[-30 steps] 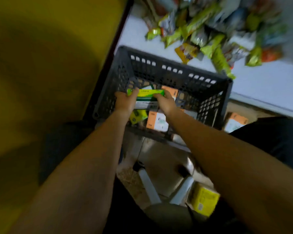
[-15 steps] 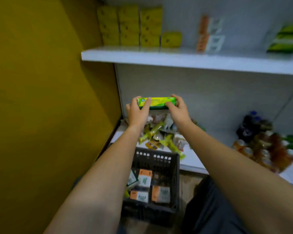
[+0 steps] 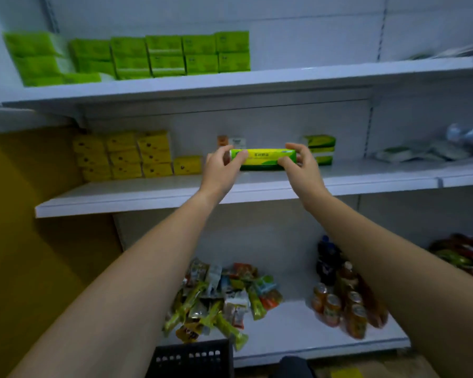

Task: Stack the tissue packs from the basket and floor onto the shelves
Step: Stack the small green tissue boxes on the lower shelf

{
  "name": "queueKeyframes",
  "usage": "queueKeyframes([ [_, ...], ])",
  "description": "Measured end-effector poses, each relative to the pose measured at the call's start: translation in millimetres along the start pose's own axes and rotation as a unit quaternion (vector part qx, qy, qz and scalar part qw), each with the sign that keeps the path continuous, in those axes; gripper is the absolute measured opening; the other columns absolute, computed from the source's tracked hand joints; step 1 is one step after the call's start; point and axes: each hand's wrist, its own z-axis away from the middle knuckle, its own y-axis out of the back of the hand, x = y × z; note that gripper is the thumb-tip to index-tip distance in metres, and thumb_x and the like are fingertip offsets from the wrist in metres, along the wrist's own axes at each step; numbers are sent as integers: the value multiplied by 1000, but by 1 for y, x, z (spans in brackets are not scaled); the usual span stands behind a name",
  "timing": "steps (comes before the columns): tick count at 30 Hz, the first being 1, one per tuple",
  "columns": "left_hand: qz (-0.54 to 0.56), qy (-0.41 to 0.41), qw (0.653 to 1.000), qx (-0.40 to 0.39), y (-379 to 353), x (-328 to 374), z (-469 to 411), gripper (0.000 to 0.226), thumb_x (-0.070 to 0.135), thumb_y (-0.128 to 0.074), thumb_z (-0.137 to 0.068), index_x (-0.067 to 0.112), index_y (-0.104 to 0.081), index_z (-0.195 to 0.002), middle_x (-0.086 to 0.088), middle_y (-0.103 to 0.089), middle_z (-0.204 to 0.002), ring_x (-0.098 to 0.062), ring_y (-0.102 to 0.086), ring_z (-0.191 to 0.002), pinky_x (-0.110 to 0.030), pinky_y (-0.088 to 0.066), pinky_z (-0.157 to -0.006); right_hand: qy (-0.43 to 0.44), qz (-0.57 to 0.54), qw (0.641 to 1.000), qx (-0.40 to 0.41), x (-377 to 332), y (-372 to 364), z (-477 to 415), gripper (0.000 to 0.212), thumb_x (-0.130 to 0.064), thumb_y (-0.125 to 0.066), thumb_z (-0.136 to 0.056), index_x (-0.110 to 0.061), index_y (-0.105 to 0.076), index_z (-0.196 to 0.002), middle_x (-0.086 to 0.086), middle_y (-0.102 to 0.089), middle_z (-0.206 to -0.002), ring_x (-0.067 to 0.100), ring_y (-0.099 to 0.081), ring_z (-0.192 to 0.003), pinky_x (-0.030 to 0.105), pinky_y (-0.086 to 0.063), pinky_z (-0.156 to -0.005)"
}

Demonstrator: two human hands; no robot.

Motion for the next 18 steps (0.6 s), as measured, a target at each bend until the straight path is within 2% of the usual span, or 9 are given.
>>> queueKeyframes([
  [2,-6,-3,999,-41,-30,2,-18,51,41,-62,-83,13,-54,-125,-14,-53,-119,-21,-52,-106,-34,-43,-100,-2,18,1000,11,14,24,-23,34,-15,-55,-87,-17,-52,-122,14,-50,-113,21,-50,-88,28,-40,-79],
  [4,-12,-12,997,-71,-63,-2,-36,36,32,-59,-90,14,-56,-121,-10,-53,-113,-20,-51,-100,-27,-43,-91,-5,29,999,25,32,46,-47,33,-13,-54,-87,-16,-53,-120,17,-52,-114,25,-52,-92,29,-42,-79],
  [6,-19,-23,994,-101,-98,-9,-54,31,29,-56,-92,15,-56,-119,-7,-51,-108,-17,-50,-94,-23,-38,-80,-13,42,998,35,54,66,-73,34,-11,-52,-88,-13,-52,-122,18,-53,-113,25,-51,-86,26,-43,-69],
  [8,-37,-26,991,-125,-133,-20,-74,31,29,-55,-93,14,-56,-120,-8,-52,-109,-18,-51,-95,-23,-38,-80,-22,50,998,41,77,84,-101,33,-9,-50,-90,-11,-51,-123,20,-54,-114,29,-52,-85,29,-43,-66],
  [10,-44,-34,990,-131,-167,-32,-97,30,25,-55,-92,12,-57,-119,-15,-55,-114,-26,-55,-102,-30,-45,-88,-27,58,997,53,100,96,-129,32,-9,-50,-91,-12,-52,-123,17,-53,-121,29,-53,-92,29,-42,-73],
  [12,-35,-37,991,-125,-198,-41,-123,28,22,-56,-92,10,-58,-117,-17,-55,-115,-30,-56,-106,-35,-47,-92,-29,68,995,63,122,103,-159,32,-12,-50,-92,-13,-52,-124,13,-51,-125,17,-49,-91,22,-39,-76],
  [16,-36,-63,992,-99,-248,-50,-183,29,22,-55,-93,10,-57,-119,-14,-53,-117,-23,-51,-109,-20,-37,-81,-32,62,994,80,154,114,-225,34,-12,-49,-94,-13,-50,-127,10,-49,-130,17,-49,-109,23,-39,-85],
  [17,-32,-68,993,-94,-259,-51,-198,28,22,-55,-93,10,-57,-119,-14,-53,-119,-22,-51,-109,-18,-37,-78,-30,64,994,87,161,117,-240,34,-10,-48,-94,-12,-49,-128,9,-50,-128,17,-51,-107,19,-40,-80],
  [18,-29,-76,993,-86,-270,-52,-213,28,21,-55,-93,11,-57,-118,-14,-54,-120,-23,-51,-110,-17,-36,-77,-26,69,993,94,169,119,-256,34,-9,-47,-94,-12,-50,-127,10,-51,-123,15,-54,-96,13,-41,-71],
])
